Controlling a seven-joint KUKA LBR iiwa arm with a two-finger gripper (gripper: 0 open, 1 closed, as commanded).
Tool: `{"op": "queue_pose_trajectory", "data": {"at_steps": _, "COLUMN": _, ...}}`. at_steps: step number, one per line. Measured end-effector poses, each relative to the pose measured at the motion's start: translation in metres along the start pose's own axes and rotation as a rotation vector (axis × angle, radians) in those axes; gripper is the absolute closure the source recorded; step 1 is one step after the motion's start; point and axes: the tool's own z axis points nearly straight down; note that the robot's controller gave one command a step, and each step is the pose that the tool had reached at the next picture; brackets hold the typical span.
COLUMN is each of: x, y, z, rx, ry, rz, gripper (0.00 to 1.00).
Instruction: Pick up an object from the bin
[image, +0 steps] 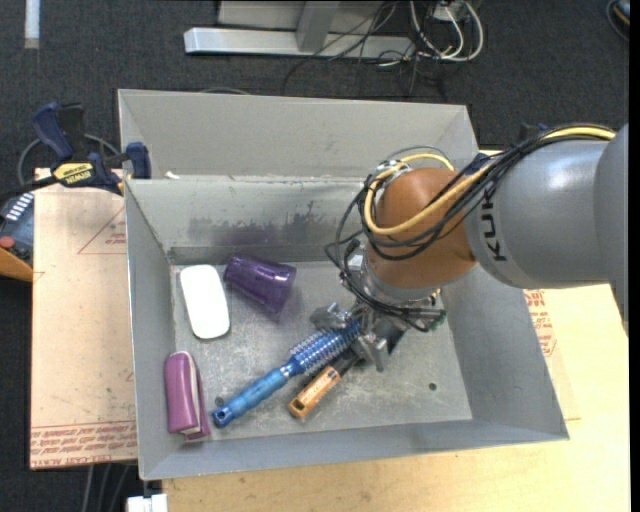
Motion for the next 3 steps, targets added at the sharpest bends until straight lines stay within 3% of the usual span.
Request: {"op": "queue_pose_trajectory", "data": {"at_steps": 3, "x": 0.000, "y": 0.001, "z": -0.043, "rx": -0.002, "ry": -0.001, "rz": 0.002, "gripper": 1.00}}
